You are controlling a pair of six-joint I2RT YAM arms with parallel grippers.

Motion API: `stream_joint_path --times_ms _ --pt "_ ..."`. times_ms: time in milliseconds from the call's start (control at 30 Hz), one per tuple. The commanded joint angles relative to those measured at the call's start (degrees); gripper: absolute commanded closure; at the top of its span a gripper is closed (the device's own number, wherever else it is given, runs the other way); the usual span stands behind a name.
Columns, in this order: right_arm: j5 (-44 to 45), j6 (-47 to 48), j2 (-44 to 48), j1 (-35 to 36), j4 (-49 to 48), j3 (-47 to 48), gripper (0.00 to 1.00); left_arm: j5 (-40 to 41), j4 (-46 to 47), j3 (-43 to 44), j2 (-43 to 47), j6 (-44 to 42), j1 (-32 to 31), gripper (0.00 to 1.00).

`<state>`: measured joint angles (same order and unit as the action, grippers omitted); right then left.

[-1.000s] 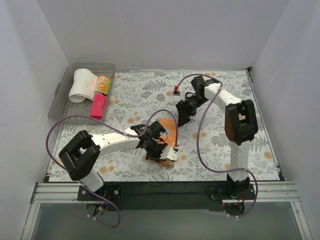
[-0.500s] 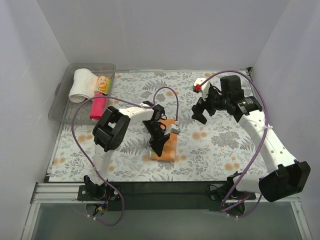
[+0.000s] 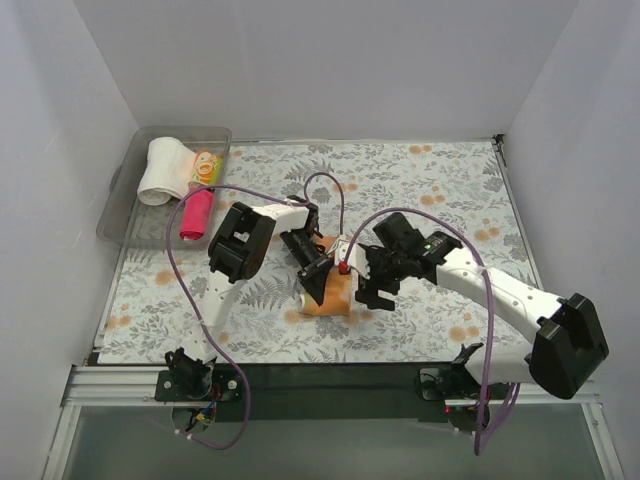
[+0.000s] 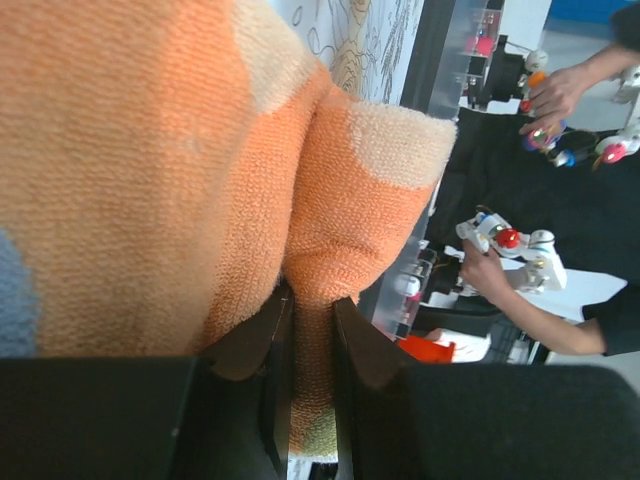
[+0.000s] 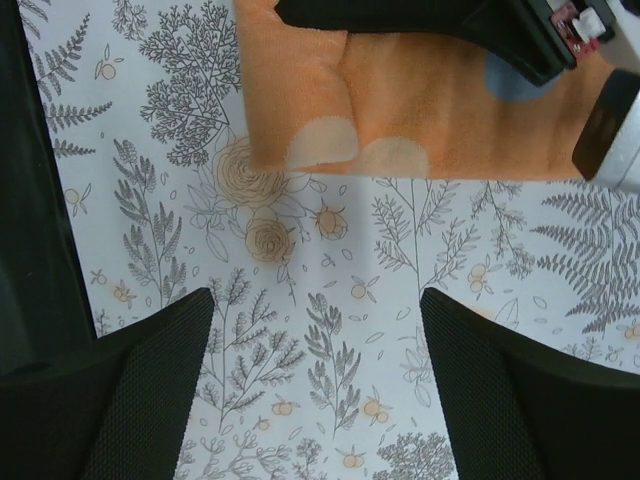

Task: Roll the towels
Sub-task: Roll the towel

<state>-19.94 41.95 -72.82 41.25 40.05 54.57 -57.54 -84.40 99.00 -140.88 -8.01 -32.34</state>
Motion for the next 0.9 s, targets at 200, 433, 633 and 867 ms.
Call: stream_joint_path --times_ms 200,433,633,867 --pt "-0.35 -0.21 -9.18 5.58 -8.41 5.20 0.27 11.31 11.01 3.39 -2.91 1.95 0.43 0.86" --pt "0.95 1.46 -7.26 6.82 -8.85 0.29 0.34 12.10 14.18 0.94 2.36 1.07 0.43 0.97" --pt "-0.53 -3.45 5.04 -1.87 -12.36 -2.09 0.63 12.19 18.47 -6.61 7.28 0.36 0.52 1.00" --pt "-2.81 -17.77 8.49 -14.96 -18.26 -3.24 0.65 12.10 25.15 -12.67 12.36 -1.30 0.52 1.00"
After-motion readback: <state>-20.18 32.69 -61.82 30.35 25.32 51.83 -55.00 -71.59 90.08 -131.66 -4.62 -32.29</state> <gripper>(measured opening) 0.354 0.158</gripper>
